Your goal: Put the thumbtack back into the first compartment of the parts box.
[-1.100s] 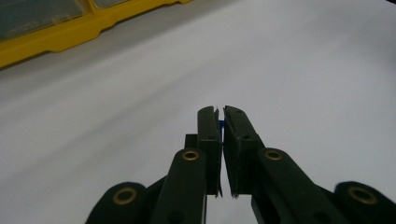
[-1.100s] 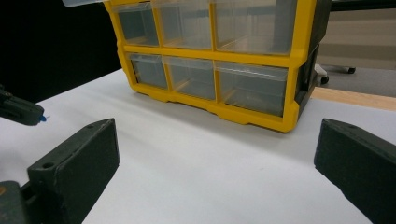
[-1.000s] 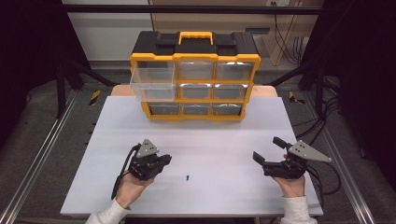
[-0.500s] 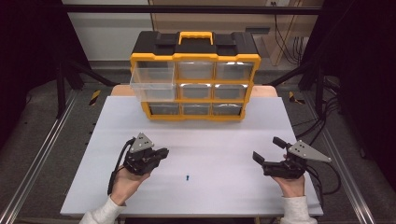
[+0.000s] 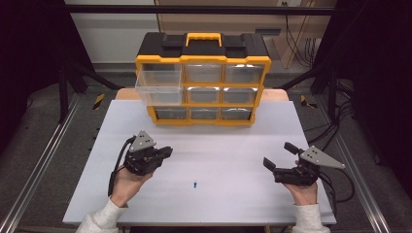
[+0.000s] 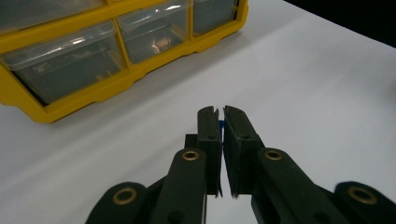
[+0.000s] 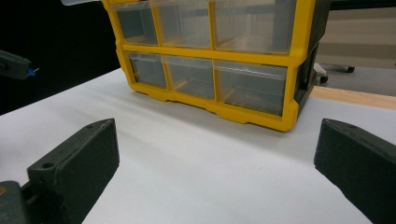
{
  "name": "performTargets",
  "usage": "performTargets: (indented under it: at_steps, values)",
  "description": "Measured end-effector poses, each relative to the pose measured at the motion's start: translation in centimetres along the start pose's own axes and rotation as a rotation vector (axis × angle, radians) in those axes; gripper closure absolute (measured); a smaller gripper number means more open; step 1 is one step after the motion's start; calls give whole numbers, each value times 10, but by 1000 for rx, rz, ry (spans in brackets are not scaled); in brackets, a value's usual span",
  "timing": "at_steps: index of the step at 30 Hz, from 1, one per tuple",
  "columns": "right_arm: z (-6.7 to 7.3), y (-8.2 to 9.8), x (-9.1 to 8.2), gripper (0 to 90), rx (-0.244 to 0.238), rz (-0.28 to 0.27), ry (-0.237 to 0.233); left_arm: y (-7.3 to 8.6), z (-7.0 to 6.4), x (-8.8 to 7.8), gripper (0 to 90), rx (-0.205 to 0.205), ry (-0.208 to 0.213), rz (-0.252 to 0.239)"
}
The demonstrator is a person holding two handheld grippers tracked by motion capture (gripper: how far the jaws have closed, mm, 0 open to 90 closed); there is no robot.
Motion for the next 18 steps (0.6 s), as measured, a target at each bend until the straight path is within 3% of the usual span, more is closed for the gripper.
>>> performTargets:
  at_steps: [18]
  values:
    - [-1,0,0,5,-4,0,-1,-30,7,-11,851,26,-10,-44]
Point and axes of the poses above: each handheld gripper's, and its own axes: x roughly forward along the jaws, y roughly out of its underside, z roughly to its left, the point moved 7 cm from there along x, roughly forward along the jaws, and after that the axes turned 12 degrees about -z, right-handed, at the moved point
